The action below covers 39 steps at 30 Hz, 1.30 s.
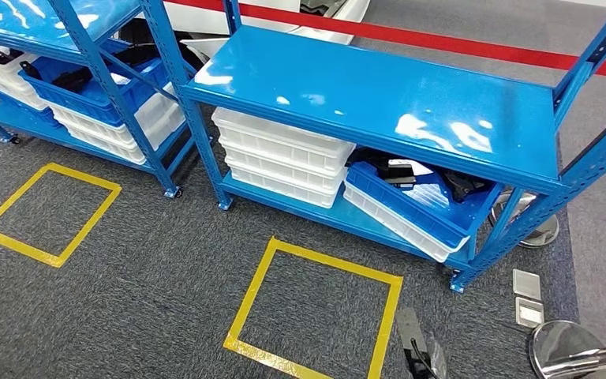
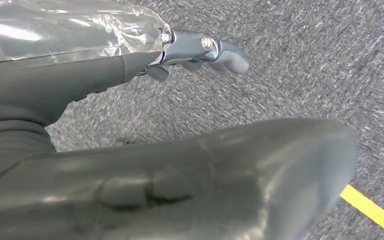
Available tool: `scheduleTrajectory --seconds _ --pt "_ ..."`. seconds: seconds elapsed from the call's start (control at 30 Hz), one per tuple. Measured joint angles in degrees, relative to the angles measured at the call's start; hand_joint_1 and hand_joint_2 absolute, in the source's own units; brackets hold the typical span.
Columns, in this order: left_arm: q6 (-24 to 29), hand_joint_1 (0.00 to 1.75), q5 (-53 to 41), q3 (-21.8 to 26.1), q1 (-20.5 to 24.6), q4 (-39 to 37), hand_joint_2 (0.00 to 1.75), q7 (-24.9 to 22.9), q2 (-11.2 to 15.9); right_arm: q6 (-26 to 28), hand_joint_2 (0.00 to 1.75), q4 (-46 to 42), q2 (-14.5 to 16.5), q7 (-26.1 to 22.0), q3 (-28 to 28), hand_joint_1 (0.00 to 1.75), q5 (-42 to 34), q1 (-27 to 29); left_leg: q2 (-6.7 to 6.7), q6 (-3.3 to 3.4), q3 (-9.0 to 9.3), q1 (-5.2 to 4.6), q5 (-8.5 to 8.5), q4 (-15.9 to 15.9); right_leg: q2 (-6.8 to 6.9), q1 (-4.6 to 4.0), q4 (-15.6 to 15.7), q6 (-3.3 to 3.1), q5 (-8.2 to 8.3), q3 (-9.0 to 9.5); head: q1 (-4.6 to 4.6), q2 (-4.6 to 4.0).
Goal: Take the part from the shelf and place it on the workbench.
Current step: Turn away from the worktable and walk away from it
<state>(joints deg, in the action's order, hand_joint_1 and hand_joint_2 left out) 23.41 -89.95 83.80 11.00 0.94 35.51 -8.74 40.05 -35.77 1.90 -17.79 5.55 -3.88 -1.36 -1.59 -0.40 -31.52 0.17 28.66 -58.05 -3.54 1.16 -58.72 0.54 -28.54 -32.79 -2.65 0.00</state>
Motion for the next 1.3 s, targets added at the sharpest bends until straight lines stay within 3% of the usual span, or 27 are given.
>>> scheduleTrajectory --seconds 0.07,0.1,0.17,0.2,0.23,0.27,0.37,0.43,0.57,0.63,0.7,0.73,0.77,0.8,0.87,0.93,1.0,1.1,1.17,1.23,1.3 --pt "0.0 0.0 0.0 0.0 0.0 0.0 0.0 -0.1 0.0 -0.2 0.0 1.7 0.0 0.2 -0.7 0.0 -2.0 0.0 0.73 0.75 0.39 0.25 -0.57 1.0 0.27 0.0 -0.9 0.51 -0.96 -0.33 -0.13 0.0" --pt "-0.1 0.0 0.0 0.0 0.1 0.0 0.0 -0.1 -0.1 -0.4 0.0 2.6 0.0 0.3 -1.1 0.0 -2.9 -0.1 1.15 1.09 0.53 0.42 -0.85 1.6 0.88 -0.01 -3.0 0.67 -2.34 -1.33 -0.36 0.0" --pt "-0.2 0.0 0.0 0.0 -0.1 0.0 0.0 -0.2 -0.1 -0.9 0.0 4.4 0.0 0.6 -1.7 0.0 -4.4 -0.4 1.98 1.47 0.54 0.41 -1.05 1.9 2.37 0.12 -10.3 0.89 -5.99 -4.9 -0.94 0.0" --pt "-0.2 0.0 0.0 0.0 -0.1 0.0 0.0 -0.3 -0.1 -1.2 0.0 5.4 0.0 0.8 -2.0 0.0 -5.1 -0.4 2.38 1.5 0.51 0.35 -1.03 1.9 2.77 0.16 -13.7 1.08 -7.13 -6.54 -1.12 0.0" --pt "-0.2 0.0 0.0 0.0 -0.1 0.0 0.0 -0.4 -0.1 -1.5 0.0 6.3 0.0 1.1 -2.4 0.0 -5.6 -0.3 2.73 1.5 0.52 0.3 -0.98 1.8 2.97 0.18 -15.3 1.22 -7.23 -7.31 -1.22 0.0" --pt "-0.2 0.0 0.0 0.0 -0.1 0.0 0.0 -0.4 -0.1 -1.7 0.0 7.2 0.0 1.3 -2.7 0.0 -6.0 -0.1 3.01 1.45 0.54 0.28 -0.91 1.8 3.11 0.18 -14.5 1.3 -6.21 -6.9 -1.23 0.0" --pt "-0.2 0.0 0.0 0.0 -0.1 0.0 0.0 -0.5 -0.1 -1.9 0.0 9.2 -0.1 1.4 -3.3 0.0 -6.4 -0.1 3.75 0.85 0.57 0.19 -0.39 1.1 4.33 0.05 -3.6 1.08 -1.04 -1.44 -1.38 0.0" --pt "-0.2 0.0 0.0 0.0 0.0 0.0 0.0 -0.5 -0.1 -2.1 0.0 10.5 -0.1 1.8 -3.9 0.0 -6.8 -0.4 4.06 0.22 0.58 -0.03 0.01 0.6 4.72 -0.17 0.0 0.49 -0.17 0.25 -1.29 0.0" --pt "-0.2 0.0 0.0 0.0 0.2 0.0 0.0 -1.0 -0.1 -3.2 0.0 13.1 -0.1 5.4 -4.9 0.0 -8.1 -0.7 3.71 -1.14 0.62 0.24 1.08 -0.5 3.86 -0.26 0.2 -0.95 -0.05 0.27 -0.87 0.0" --pt "-0.2 0.0 0.0 0.0 0.3 0.0 0.0 -1.3 -0.1 -3.8 0.0 14.2 -0.1 7.3 -5.6 0.0 -8.4 -1.0 2.72 -1.69 -1.1 0.41 4.11 -5.0 3.57 -0.13 0.4 -1.41 0.17 0.26 -0.51 0.0" --pt "-0.2 0.0 0.0 0.0 0.3 0.0 0.0 -1.6 -0.1 -4.1 0.0 15.2 -0.1 8.5 -6.1 0.0 -8.6 -1.3 2.32 -1.89 -4.47 0.43 7.78 -12.6 3.12 -0.26 0.3 -1.59 0.21 0.16 -0.21 0.0" --pt "-0.2 0.0 0.0 0.0 0.3 0.0 0.0 -1.7 -0.1 -4.2 0.0 15.6 -0.1 8.8 -6.3 0.0 -8.7 -1.4 2.27 -1.88 -5.68 0.42 8.57 -15.3 2.84 -0.33 0.3 -1.62 0.2 0.15 -0.16 0.0" --pt "-0.2 0.0 0.0 -0.1 0.3 0.0 0.0 -1.8 -0.1 -4.2 0.0 16.1 -0.1 9.0 -6.6 0.0 -8.8 -1.4 2.23 -1.77 -6.05 0.4 8.23 -16.1 2.48 -0.38 0.2 -1.62 0.2 0.16 -0.1 0.0" --pt "-0.2 0.0 0.0 -0.1 0.3 0.0 0.0 -1.9 -0.1 -4.2 0.0 16.5 -0.1 9.1 -6.9 0.0 -8.8 -1.5 2.17 -1.56 -5.24 0.39 6.71 -14.4 2.11 -0.41 0.2 -1.62 0.19 0.21 -0.07 0.0" --pt "-0.2 0.0 0.0 -0.1 0.4 0.0 0.0 -2.1 -0.1 -4.2 0.0 17.1 0.0 9.2 -7.5 0.0 -9.0 -1.6 1.38 -0.91 -1.68 0.35 2.64 -6.7 1.31 -0.4 0.2 -1.56 0.19 0.33 -0.02 0.0" --pt "-0.2 0.0 0.0 -0.1 0.6 0.0 0.0 -2.3 -0.1 -4.2 0.0 17.3 0.0 9.1 -7.9 0.0 -9.1 -1.7 -0.09 -0.41 0.73 0.15 0.67 -0.8 0.68 -0.32 0.1 -1.18 0.27 0.15 -0.01 0.0" --pt "-0.2 0.0 0.0 -0.1 0.7 0.0 0.0 -2.4 -0.1 -4.2 0.0 17.6 0.0 9.0 -8.4 0.0 -9.1 -1.8 -0.56 -0.13 1.03 -0.23 0.55 0.4 0.21 -0.06 0.2 -0.45 0.46 -0.13 -0.02 0.0" --pt "-0.2 0.0 0.0 -0.1 0.8 0.0 0.0 -2.6 -0.3 -4.3 0.0 18.0 0.0 8.9 -9.2 0.0 -9.1 -1.8 0.55 0.8 1.3 0.01 -0.04 1.3 0.68 -0.05 -0.6 0.55 -0.18 -0.45 -0.19 0.0" --pt "-0.2 0.0 0.0 -0.1 0.9 0.0 0.0 -2.6 -0.5 -4.4 0.0 18.2 0.0 8.9 -9.5 0.0 -9.1 -1.9 1.47 1.42 1.47 0.17 -0.33 1.8 2.27 -0.07 -5.0 0.98 -3.02 -2.41 -0.84 0.0" --pt "-0.2 0.0 0.0 -0.1 0.9 0.0 0.0 -2.7 -0.6 -4.5 0.0 18.5 0.0 9.0 -9.9 0.0 -9.1 -2.1 2.37 1.7 1.44 0.13 -0.29 1.8 2.92 0.0 -11.9 1.45 -6.29 -5.64 -1.31 0.0" --pt "-0.2 0.0 0.0 -0.1 0.8 0.0 0.0 -2.7 -0.6 -4.6 0.0 18.7 0.0 9.1 -10.2 0.0 -9.1 -2.0 3.12 1.69 1.41 0.15 -0.23 1.7 3.02 0.17 -14.7 1.82 -6.54 -6.87 -1.37 0.0"
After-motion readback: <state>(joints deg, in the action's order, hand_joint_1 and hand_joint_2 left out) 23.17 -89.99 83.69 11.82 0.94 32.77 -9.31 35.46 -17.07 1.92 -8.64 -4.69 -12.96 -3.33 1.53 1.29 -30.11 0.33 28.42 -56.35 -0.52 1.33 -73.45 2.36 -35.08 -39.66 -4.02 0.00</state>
